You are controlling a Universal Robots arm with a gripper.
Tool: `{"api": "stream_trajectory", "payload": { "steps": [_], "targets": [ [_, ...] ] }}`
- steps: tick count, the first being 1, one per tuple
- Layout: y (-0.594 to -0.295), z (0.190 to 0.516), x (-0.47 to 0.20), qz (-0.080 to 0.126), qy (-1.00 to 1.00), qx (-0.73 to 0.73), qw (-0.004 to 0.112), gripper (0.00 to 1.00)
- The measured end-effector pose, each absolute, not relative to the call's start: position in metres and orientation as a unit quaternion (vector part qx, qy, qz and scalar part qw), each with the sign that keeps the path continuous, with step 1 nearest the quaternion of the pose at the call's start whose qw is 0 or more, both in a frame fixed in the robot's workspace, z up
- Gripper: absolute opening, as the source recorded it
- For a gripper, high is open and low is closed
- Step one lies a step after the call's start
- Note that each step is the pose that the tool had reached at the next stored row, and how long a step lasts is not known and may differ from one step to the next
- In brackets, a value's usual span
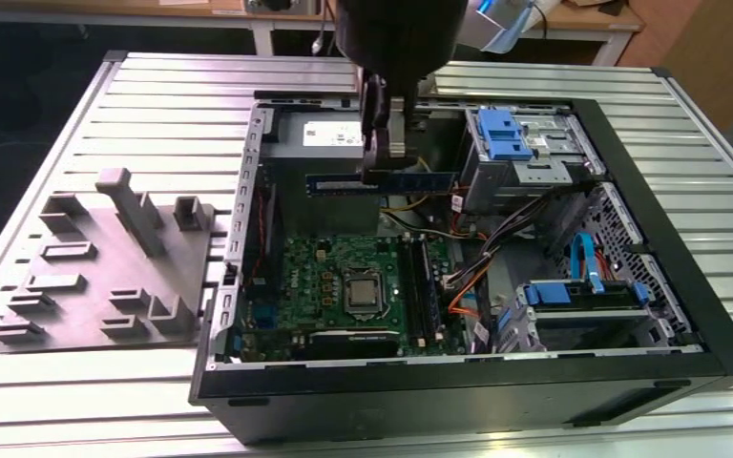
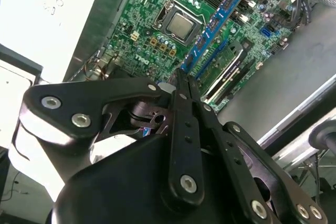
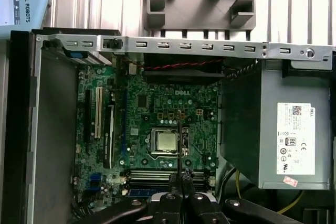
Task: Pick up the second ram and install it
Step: 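Pick up the second ram and move it above second insertion slot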
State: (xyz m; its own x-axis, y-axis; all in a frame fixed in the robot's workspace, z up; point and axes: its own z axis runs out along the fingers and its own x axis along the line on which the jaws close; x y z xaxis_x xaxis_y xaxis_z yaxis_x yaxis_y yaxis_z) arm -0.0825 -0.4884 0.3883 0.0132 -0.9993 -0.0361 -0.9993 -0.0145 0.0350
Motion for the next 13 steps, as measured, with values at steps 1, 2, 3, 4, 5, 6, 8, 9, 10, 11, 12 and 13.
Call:
{"api": "stream_trajectory", "payload": {
  "steps": [1,2,3,4,5,6,8,9,10,11,12,13],
  "targets": [
    [-0.488,0.387,-0.082,0.025,0.702,-0.712,0.0,0.12],
    [-0.488,0.385,-0.083,0.025,0.702,-0.712,0.0,0.12],
    [-0.488,0.383,-0.082,0.025,0.702,-0.712,0.0,0.12],
    [-0.488,0.381,-0.082,0.025,0.702,-0.712,0.0,0.12],
    [-0.488,0.379,-0.082,0.025,0.702,-0.712,0.0,0.12],
    [-0.488,0.377,-0.082,0.025,0.702,-0.712,0.0,0.12],
    [-0.488,0.374,-0.082,0.025,0.702,-0.712,0.0,0.12],
    [-0.488,0.372,-0.082,0.025,0.702,-0.712,0.0,0.12],
    [-0.488,0.37,-0.082,0.025,0.702,-0.712,0.0,0.12],
    [-0.488,0.368,-0.082,0.025,0.702,-0.712,0.0,0.12],
    [-0.488,0.367,-0.082,0.025,0.702,-0.712,0.0,0.12],
    [-0.488,0.365,-0.082,0.025,0.702,-0.712,0.0,0.12]
  ]
}}
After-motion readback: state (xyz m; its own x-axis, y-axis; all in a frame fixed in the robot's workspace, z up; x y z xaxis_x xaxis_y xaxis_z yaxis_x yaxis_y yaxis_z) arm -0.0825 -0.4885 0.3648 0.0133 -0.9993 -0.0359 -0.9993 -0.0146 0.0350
